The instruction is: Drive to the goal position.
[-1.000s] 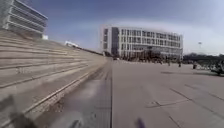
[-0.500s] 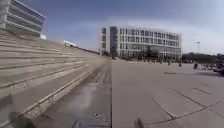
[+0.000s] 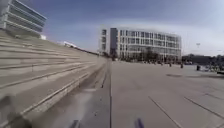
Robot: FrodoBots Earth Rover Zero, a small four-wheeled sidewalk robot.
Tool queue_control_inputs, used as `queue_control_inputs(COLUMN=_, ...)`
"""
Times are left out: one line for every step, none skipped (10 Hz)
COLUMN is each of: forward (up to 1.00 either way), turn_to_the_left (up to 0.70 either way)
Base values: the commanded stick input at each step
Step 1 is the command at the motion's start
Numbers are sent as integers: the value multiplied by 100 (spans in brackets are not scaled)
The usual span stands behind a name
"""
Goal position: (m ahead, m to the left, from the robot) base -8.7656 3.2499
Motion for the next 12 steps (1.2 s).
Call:
queue_control_inputs(forward=70, turn_to_the_left=0)
queue_control_inputs(forward=70, turn_to_the_left=0)
queue_control_inputs(forward=70, turn_to_the_left=0)
queue_control_inputs(forward=70, turn_to_the_left=0)
queue_control_inputs(forward=70, turn_to_the_left=0)
queue_control_inputs(forward=70, turn_to_the_left=0)
queue_control_inputs(forward=70, turn_to_the_left=0)
queue_control_inputs(forward=70, turn_to_the_left=-16)
queue_control_inputs(forward=70, turn_to_the_left=-35)
queue_control_inputs(forward=70, turn_to_the_left=-35)
queue_control_inputs(forward=70, turn_to_the_left=-35)
queue_control_inputs(forward=70, turn_to_the_left=-35)
